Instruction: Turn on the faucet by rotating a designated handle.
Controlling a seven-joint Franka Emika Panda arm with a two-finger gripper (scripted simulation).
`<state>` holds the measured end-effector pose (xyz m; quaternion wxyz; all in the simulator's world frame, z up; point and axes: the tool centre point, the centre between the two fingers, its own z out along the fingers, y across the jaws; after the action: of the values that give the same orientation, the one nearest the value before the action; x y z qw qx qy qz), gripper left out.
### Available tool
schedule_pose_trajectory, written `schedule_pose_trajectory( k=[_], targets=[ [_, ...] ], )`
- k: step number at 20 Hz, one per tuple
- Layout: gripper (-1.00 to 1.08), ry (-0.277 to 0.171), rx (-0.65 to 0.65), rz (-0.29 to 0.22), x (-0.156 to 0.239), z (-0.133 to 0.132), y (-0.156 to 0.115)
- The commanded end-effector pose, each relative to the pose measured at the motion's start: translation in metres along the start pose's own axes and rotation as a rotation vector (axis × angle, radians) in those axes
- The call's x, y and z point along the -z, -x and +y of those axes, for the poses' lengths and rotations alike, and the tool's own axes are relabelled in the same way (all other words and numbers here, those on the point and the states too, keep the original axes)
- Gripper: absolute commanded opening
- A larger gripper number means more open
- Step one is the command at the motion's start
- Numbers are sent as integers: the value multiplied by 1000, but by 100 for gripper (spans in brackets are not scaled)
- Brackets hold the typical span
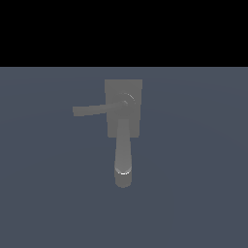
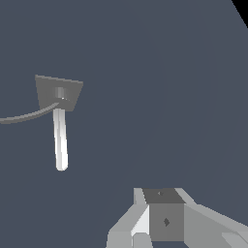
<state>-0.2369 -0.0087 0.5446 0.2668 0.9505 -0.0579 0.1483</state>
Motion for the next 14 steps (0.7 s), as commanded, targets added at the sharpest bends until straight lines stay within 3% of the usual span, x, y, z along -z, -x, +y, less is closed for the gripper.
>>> schedule_pose_trajectory(
  k=[1, 14],
  targets=[
    [-100, 99, -13, 60, 13, 5, -6],
    [-100, 596, -20, 374, 93, 0, -36]
  ],
)
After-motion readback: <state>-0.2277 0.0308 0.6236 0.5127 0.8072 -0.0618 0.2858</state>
